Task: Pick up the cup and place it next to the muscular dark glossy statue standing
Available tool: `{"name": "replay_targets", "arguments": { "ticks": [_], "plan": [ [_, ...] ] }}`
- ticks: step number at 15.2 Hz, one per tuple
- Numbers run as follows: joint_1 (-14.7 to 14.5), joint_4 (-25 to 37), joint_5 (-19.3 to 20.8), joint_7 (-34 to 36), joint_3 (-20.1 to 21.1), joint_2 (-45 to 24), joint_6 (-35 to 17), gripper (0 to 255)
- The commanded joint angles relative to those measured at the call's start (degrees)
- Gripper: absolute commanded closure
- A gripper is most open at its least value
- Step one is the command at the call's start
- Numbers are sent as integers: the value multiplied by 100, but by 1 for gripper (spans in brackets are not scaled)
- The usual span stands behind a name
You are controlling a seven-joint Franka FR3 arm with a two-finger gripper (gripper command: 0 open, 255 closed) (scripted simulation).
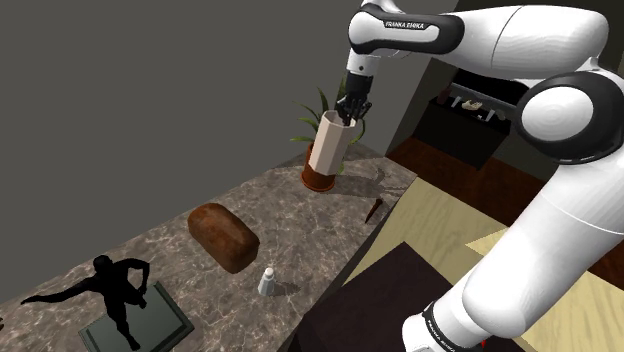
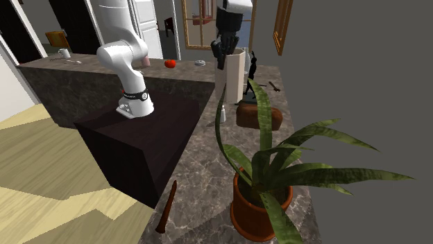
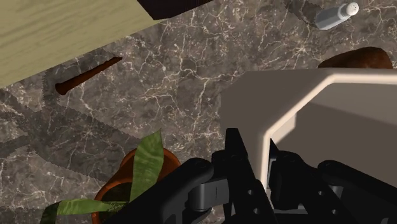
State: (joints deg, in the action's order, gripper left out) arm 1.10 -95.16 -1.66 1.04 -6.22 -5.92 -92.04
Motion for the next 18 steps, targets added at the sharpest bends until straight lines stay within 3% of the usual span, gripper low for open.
{"name": "replay_targets", "arguments": {
  "ticks": [1,16,18],
  "plan": [
    [5,183,-1,-3,-3,-21,159,255],
    [30,1656,-28,1,-15,-267,1388,255],
    [-125,1416,-36,266,97,-84,1322,255]
  ]
}}
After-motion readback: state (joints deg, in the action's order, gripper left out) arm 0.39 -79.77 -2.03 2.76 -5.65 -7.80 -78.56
